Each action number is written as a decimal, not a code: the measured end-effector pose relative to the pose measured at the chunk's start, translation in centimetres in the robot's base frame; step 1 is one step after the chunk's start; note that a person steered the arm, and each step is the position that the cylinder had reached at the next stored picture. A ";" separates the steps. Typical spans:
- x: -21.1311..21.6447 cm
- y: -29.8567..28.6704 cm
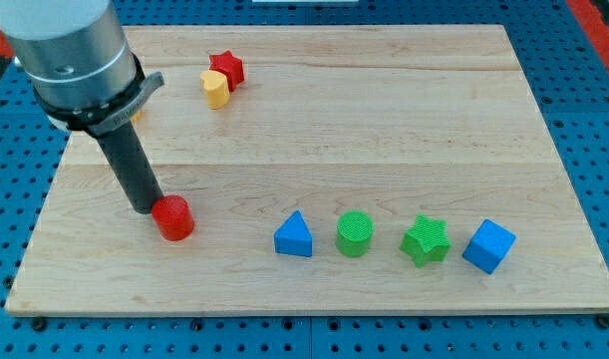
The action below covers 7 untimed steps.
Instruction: Push the red circle to the left of triangle
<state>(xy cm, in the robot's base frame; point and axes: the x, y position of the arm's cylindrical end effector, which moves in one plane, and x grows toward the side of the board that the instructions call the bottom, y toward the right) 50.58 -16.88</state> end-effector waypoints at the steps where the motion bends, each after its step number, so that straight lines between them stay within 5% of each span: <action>1: 0.8 -0.8; 6: 2.5 6.3; 7: -2.4 4.8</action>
